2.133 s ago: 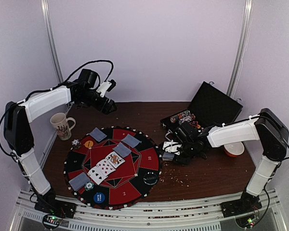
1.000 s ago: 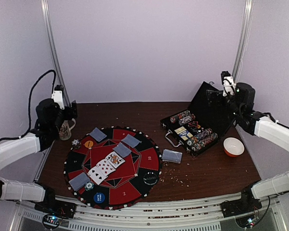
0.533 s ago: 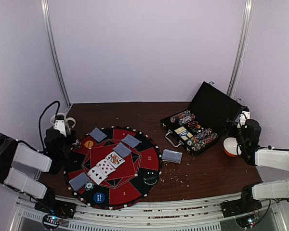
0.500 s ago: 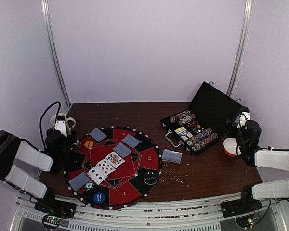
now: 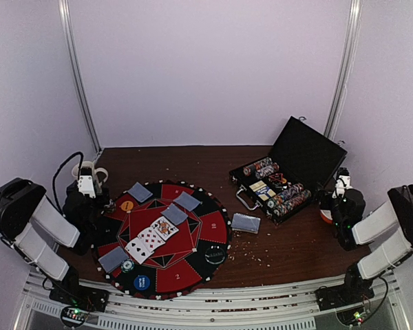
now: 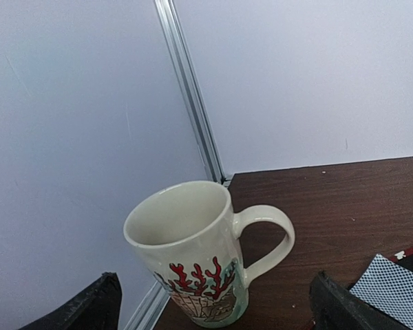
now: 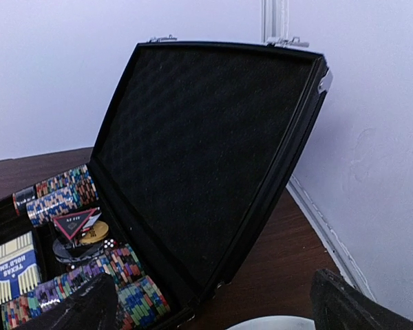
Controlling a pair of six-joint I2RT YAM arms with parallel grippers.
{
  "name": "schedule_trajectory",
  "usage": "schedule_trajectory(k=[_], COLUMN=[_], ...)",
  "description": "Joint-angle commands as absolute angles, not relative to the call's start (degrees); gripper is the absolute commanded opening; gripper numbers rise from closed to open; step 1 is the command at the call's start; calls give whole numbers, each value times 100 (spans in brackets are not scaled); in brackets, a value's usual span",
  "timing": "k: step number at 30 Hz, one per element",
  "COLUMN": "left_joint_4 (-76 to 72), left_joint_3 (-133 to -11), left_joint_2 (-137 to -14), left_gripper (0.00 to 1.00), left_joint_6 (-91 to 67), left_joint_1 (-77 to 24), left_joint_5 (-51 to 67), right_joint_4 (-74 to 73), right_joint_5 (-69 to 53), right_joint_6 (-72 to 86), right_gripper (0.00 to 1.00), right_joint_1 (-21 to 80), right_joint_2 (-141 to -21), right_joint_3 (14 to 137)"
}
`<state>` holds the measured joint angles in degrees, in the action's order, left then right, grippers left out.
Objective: Distribute texas hold em gaming equipment
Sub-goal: Reset both arms
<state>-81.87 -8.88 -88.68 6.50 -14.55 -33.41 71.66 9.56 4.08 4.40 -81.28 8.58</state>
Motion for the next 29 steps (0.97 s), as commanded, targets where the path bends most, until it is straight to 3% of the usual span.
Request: schedule_trajectory(k=[1, 11, 21, 29], left_joint_4=[-8965, -10084, -8577, -8374], left_joint_3=[-698, -392, -943, -1061], left_joint_2=[-8830, -9398, -9104, -9106], left_gripper=[98, 98, 98, 98], left_joint_6=[705, 694, 298, 227], left_joint_1=[-1397, -1185, -977, -884], left_joint_5=[-3008, -2435, -2488, -2362], right_joint_4=[8284, 7778, 7766, 7733], right_joint_5=[491, 1019, 1010, 975], right_joint_6=[81, 283, 297, 311], right_gripper=[100, 100, 100, 100], right_joint_1=[514, 545, 527, 510], right_joint_2=[-8827, -8895, -8914, -8903], right_joint_3=[905, 1226, 1237, 1257])
